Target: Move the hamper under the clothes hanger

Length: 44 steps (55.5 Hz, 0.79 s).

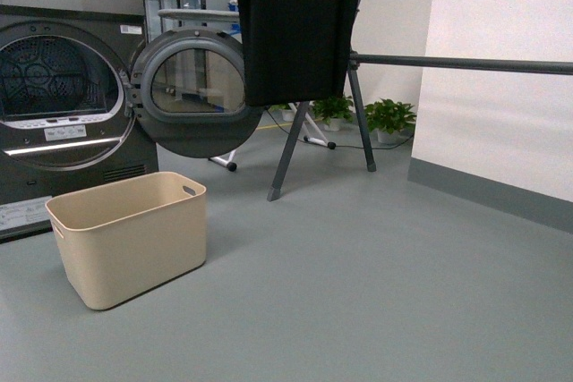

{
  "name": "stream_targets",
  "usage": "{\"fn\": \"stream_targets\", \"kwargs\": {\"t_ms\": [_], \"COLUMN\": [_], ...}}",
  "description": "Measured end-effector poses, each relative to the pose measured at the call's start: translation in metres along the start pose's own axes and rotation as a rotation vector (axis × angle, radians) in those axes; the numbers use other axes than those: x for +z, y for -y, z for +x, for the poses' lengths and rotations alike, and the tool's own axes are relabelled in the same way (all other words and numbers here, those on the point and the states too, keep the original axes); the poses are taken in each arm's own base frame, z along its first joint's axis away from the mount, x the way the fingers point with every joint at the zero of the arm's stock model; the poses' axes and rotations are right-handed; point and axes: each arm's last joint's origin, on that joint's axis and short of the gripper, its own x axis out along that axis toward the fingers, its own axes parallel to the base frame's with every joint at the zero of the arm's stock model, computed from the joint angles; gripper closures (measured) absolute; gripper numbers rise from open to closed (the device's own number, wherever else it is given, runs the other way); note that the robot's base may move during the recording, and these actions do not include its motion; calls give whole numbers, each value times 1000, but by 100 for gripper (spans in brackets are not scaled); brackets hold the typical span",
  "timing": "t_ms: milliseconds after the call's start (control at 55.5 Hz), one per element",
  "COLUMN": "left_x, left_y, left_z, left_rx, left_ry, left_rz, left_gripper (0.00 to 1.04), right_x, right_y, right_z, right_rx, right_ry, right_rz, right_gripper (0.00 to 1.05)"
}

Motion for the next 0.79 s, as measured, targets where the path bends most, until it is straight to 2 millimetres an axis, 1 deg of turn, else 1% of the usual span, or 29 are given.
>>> {"fn": "stream_targets", "kwargs": {"t_ms": [793], "left_x": [0], "left_y": [0], "left_z": [0], "left_rx": [1], "left_ry": [-2], "left_rz": [0], "left_gripper": [7], "right_x": [0], "right_y": [0], "right_z": [0], "right_rx": [0], "right_ry": [0], "right_rz": [0], "right_gripper": [8]}}
